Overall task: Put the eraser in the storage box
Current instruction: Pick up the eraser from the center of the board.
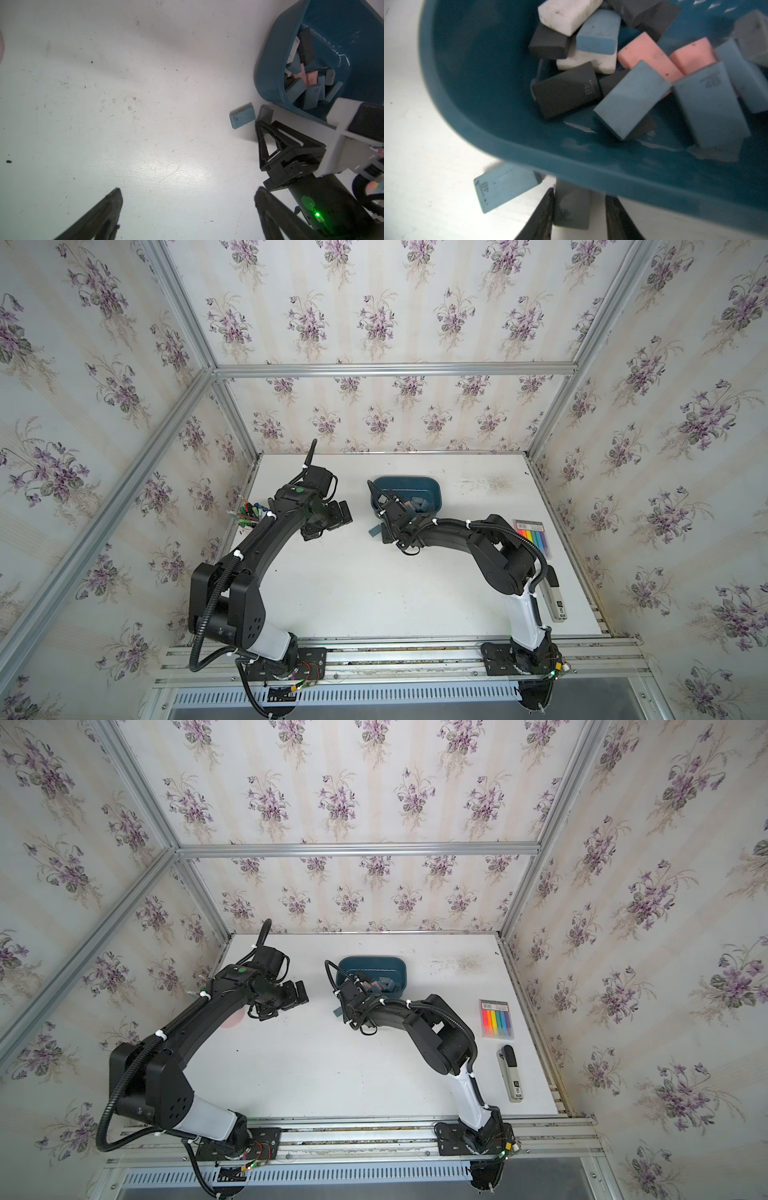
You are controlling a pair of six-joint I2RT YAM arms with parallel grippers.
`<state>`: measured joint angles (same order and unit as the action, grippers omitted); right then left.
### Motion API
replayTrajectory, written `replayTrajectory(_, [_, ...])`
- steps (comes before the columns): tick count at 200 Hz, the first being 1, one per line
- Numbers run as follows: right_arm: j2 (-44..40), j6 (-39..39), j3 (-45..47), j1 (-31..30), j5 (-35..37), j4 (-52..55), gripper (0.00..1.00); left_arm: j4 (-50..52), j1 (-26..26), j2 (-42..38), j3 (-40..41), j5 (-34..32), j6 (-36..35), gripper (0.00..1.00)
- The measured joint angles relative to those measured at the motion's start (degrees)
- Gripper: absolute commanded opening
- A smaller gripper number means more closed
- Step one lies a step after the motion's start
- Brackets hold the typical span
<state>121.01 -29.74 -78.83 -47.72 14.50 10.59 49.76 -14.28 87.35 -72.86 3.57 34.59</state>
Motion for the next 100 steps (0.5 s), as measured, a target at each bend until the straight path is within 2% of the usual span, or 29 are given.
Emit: replayTrajectory(100, [-0.4,-0.7,0.8,0.0,0.9,0.0,0.23,0.0,0.1,0.0,0.0,0.0,0.0,0.99])
